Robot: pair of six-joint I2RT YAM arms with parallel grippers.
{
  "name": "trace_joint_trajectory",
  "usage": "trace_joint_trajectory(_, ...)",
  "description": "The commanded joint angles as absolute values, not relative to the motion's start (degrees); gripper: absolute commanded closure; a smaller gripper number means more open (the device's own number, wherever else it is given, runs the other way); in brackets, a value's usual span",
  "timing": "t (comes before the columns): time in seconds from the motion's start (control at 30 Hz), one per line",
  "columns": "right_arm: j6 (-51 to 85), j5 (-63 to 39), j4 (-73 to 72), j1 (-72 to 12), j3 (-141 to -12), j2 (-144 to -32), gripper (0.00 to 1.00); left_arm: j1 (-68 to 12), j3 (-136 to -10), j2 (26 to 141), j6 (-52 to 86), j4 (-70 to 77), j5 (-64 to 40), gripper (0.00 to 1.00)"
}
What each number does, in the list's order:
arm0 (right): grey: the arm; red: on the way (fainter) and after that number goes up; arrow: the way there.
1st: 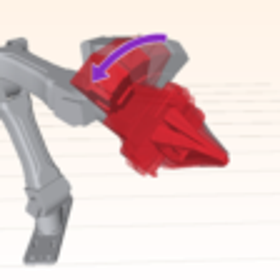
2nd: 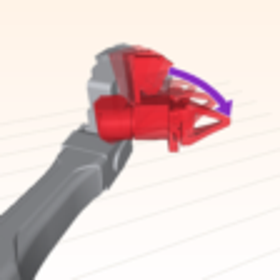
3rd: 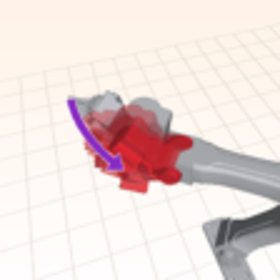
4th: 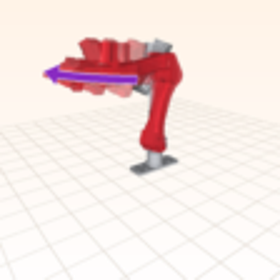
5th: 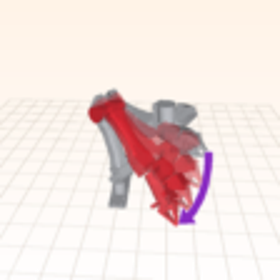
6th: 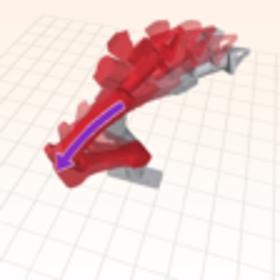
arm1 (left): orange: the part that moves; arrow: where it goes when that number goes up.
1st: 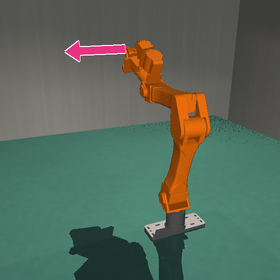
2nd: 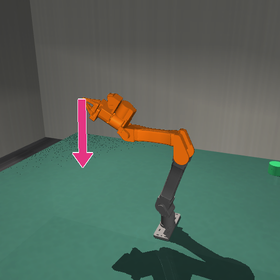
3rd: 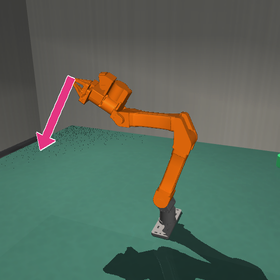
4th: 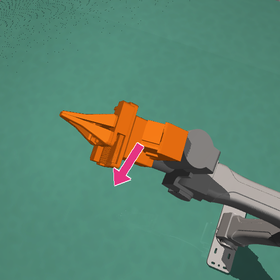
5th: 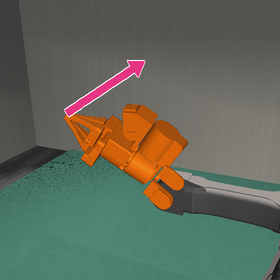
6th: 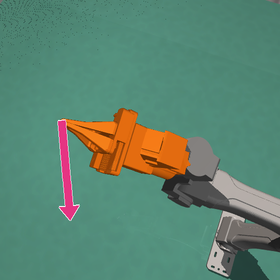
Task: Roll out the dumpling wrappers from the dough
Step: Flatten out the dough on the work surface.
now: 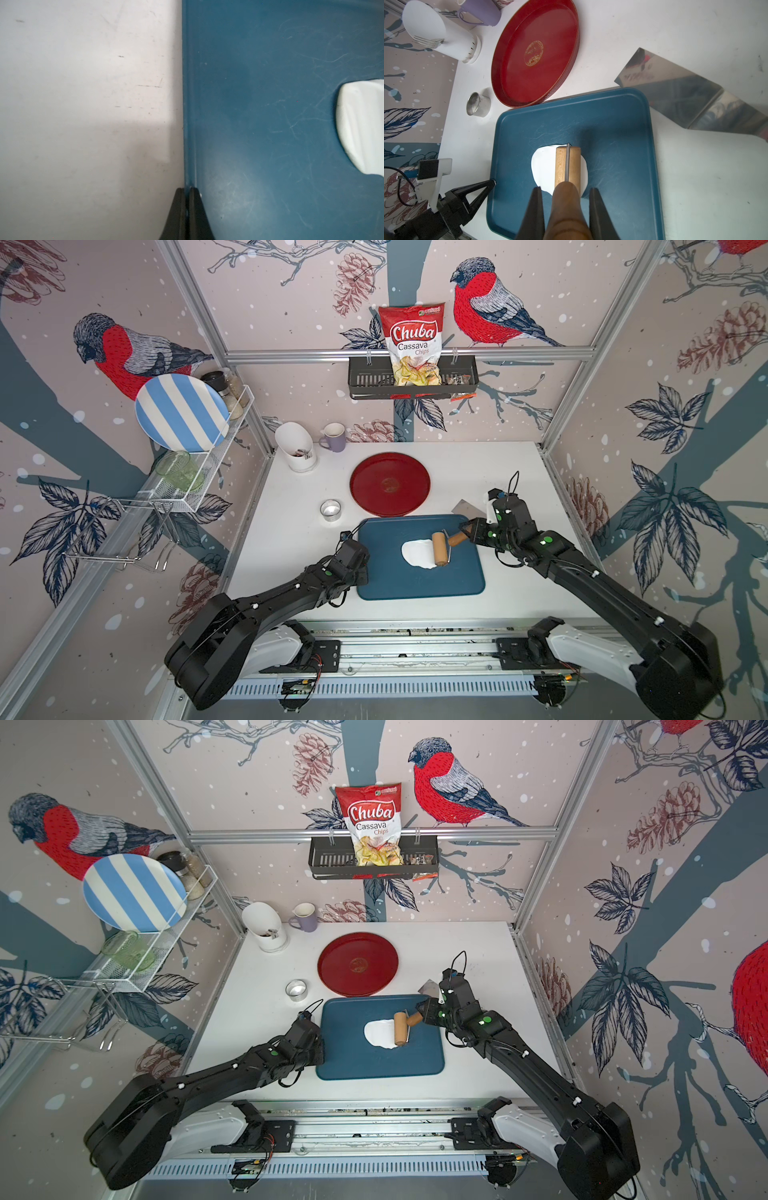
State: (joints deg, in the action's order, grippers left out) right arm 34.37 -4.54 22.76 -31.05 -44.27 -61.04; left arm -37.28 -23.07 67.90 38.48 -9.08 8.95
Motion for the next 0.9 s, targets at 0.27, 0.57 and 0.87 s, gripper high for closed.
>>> trace_joint_trajectory(0.27, 33.66, -4.63, 22.8, -30.98, -41.92, -62.06, 1.0, -36.94, -23.03, 68.09, 37.68, -12.19, 10.28, 1.0)
trace_joint_trajectory(0.57, 34.52, -5.27, 22.2, -33.2, -42.01, -64.64, 1.0, -37.0, -23.13, 68.29, 37.53, -12.04, 10.18, 1.0)
trace_joint_trajectory(0.87, 35.16, -4.64, 21.82, -34.28, -42.95, -65.22, 1.0, -36.91, -22.9, 67.72, 37.76, -12.04, 10.4, 1.0)
